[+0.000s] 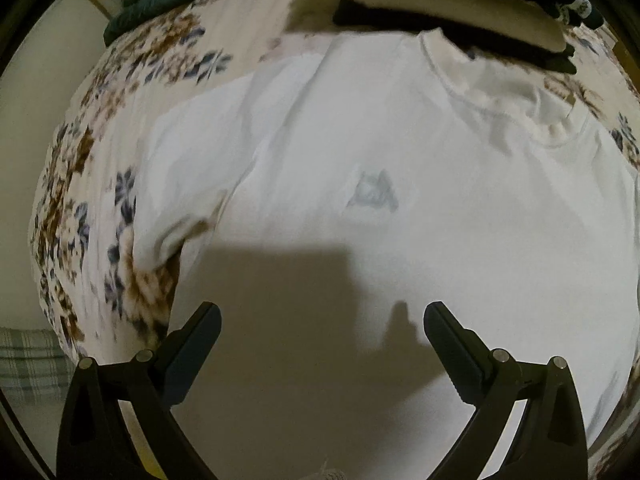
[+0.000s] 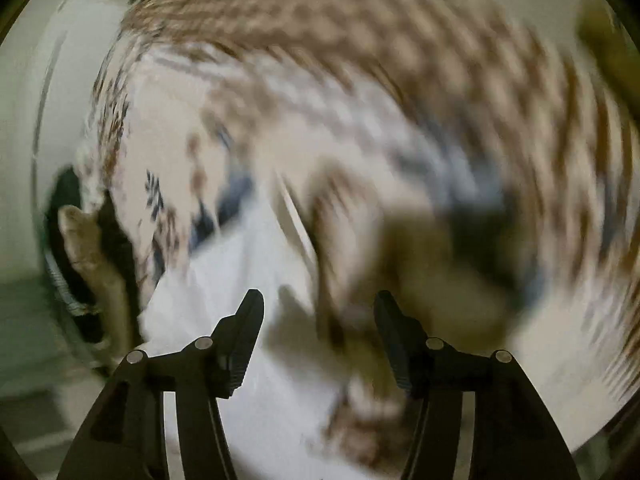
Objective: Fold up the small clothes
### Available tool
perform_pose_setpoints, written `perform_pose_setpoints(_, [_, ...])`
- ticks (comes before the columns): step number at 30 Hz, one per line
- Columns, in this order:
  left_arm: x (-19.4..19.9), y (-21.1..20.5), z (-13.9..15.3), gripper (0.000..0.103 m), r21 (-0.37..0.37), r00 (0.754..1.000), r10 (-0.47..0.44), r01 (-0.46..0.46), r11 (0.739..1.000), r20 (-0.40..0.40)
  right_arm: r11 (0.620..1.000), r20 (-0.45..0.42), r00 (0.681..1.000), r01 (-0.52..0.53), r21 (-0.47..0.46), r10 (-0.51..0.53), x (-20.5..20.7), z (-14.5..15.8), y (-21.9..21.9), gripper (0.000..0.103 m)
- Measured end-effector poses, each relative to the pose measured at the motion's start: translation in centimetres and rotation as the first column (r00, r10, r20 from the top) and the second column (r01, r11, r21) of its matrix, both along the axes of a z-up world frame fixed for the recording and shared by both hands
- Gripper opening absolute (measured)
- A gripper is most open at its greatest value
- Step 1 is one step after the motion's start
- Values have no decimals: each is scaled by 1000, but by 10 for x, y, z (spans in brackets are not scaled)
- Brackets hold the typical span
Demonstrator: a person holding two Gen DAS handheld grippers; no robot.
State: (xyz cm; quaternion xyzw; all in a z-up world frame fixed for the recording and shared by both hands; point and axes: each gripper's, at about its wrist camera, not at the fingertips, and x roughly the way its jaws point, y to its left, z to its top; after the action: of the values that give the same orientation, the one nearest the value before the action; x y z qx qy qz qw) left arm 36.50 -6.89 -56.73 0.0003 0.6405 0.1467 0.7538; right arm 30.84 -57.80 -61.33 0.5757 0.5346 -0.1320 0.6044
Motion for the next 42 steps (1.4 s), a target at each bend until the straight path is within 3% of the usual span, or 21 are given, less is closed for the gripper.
perform_pose_setpoints(3, [-10,5,-5,103,-7,1000,6,-6,1000,-27,952,47,984,151,265,-170,-39,-40,25,66])
perform_pose_setpoints(5, [-14,5,-7,103,-10,999,5,-5,1000,-37,915,66,971,192,355,-229,-41,-63,43,66])
perform_pose_setpoints(7, [-16,4,-8,103,-11,999,-1,0,1000,-38,895,114,951,226,384,-289,-32,-75,55,66])
perform_pose_setpoints(9, [-16,1,-6,103,-13,999,-12,11,1000,-33,905,179,926,260,337,-333,-21,-70,57,64])
perform_pose_setpoints(11, [-15,-2,-4,103,-12,999,-21,21,1000,-24,935,247,913,271,230,-325,-10,-50,52,31])
perform_pose_setpoints(14, [-15,-7,-3,103,-15,999,-30,29,999,-20,961,306,913,274,36,-271,-8,-9,40,14])
perform_pose_setpoints(17, [-15,-8,-2,103,-17,999,-33,33,999,-16,955,295,940,233,-185,-172,-21,31,27,13])
perform_pose_setpoints(19, [-15,-9,-2,103,-17,999,-32,31,999,-17,945,214,973,148,-292,-86,-20,42,20,13])
perform_pose_setpoints(21, [-15,-8,-3,103,-20,999,-29,28,999,-20,962,165,983,119,-246,-79,-24,34,14,18])
perform_pose_setpoints(23, [-16,-7,-5,103,-23,999,-24,23,999,-26,981,158,978,156,-117,-137,-33,18,8,51])
perform_pose_setpoints(25, [-18,-5,-5,103,-22,999,-19,18,1000,-26,977,195,960,211,-25,-202,-50,5,8,64])
perform_pose_setpoints(31, [-22,7,-9,103,-20,999,1,-1,1000,-34,981,222,956,191,34,-194,-28,-30,29,65])
perform_pose_setpoints(33, [-22,11,-7,103,-16,1000,8,-9,1000,-28,979,229,956,200,-45,-185,-12,-26,38,54])
perform_pose_setpoints(34, [-23,15,-6,103,-13,1000,16,-16,1000,-24,979,229,960,185,-85,-161,-1,-21,44,26])
perform_pose_setpoints(35, [-23,18,-5,103,-12,1000,23,-24,1000,-21,978,232,964,164,-129,-132,8,-14,49,9])
perform_pose_setpoints(38, [-26,31,-3,103,-10,998,55,-55,998,-14,948,257,966,81,-308,1,32,27,71,4])
perform_pose_setpoints(41, [-32,48,0,103,-6,996,92,-92,996,-2,842,224,939,-108,-529,261,56,71,118,4])
perform_pose_setpoints(42, [-35,52,1,103,-1,995,101,-101,995,1,777,188,909,-195,-598,373,67,82,143,4])
